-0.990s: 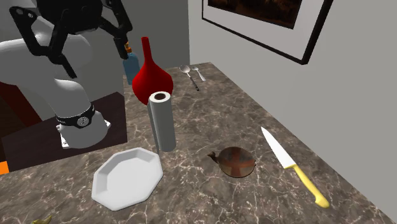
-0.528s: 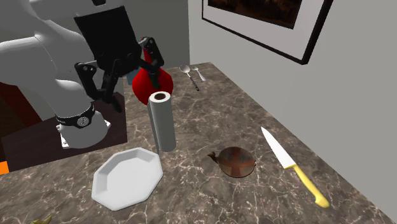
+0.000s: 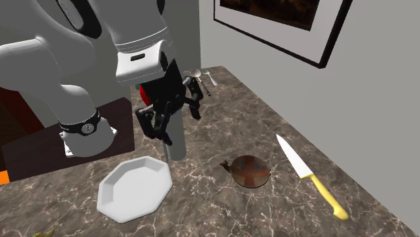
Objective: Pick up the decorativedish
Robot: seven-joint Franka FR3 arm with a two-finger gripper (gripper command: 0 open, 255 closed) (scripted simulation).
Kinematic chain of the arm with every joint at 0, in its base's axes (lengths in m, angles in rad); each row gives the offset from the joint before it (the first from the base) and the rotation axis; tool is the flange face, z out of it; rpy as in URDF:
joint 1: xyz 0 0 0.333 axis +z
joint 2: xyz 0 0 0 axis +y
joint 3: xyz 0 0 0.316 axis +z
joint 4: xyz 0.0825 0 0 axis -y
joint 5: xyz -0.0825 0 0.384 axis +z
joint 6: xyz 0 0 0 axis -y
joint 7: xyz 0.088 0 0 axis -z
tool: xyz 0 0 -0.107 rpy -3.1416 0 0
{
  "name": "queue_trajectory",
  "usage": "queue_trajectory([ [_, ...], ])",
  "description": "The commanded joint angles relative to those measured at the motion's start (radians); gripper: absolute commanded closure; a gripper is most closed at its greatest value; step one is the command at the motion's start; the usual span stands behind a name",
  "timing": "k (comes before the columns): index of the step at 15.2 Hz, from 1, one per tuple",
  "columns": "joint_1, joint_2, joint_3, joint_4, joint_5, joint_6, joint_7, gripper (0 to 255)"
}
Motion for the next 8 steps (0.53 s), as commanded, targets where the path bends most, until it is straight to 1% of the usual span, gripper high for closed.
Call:
queue_trajectory([
  [1, 0.024, 0.082, 0.009, 0.003, 0.032, 0.094, -0.013, 0],
  [5, 0.074, 0.243, 0.019, 0.035, 0.108, 0.25, -0.057, 0],
  [8, 0.11, 0.369, 0.029, 0.078, 0.184, 0.351, -0.109, 0],
])
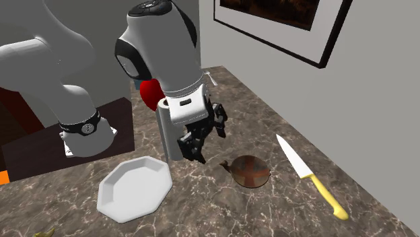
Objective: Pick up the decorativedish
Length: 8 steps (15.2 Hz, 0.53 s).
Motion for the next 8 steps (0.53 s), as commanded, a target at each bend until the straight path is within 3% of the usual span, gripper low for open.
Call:
queue_trajectory([
  [1, 0.021, 0.09, 0.008, 0.042, 0.053, 0.063, -0.039, 0],
  [3, 0.034, 0.174, 0.025, 0.084, 0.116, 0.118, -0.087, 0],
  [8, 0.022, 0.236, 0.051, 0.093, 0.181, 0.172, -0.149, 0],
])
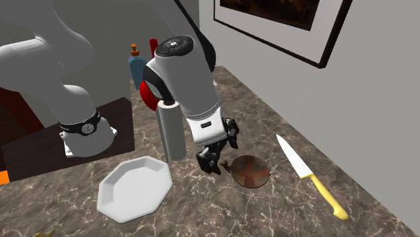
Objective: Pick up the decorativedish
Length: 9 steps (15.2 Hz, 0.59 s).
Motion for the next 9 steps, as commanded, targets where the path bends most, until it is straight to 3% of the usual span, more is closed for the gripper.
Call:
queue_trajectory([
  [1, -0.005, 0.028, 0.015, 0.001, 0.035, 0.029, -0.031, 0],
  [3, -0.019, 0.068, 0.037, 0.009, 0.078, 0.06, -0.073, 0],
  [5, -0.02, 0.068, 0.038, 0.009, 0.077, 0.06, -0.072, 0],
  [6, -0.019, 0.068, 0.038, 0.009, 0.076, 0.061, -0.07, 255],
  [9, -0.018, 0.07, 0.037, 0.011, 0.075, 0.061, -0.07, 255],
])
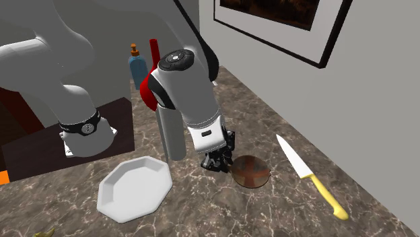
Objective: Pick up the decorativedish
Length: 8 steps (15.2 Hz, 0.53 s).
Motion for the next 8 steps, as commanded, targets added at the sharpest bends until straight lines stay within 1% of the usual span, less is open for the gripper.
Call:
queue_trajectory([
  [1, 0.0, 0.001, 0.0, 0.0, 0.001, 0.0, -0.001, 255],
  [6, -0.002, -0.002, 0.001, -0.002, 0.002, 0.0, -0.003, 255],
  [8, 0.011, -0.032, -0.018, -0.008, -0.03, -0.025, 0.029, 255],
])
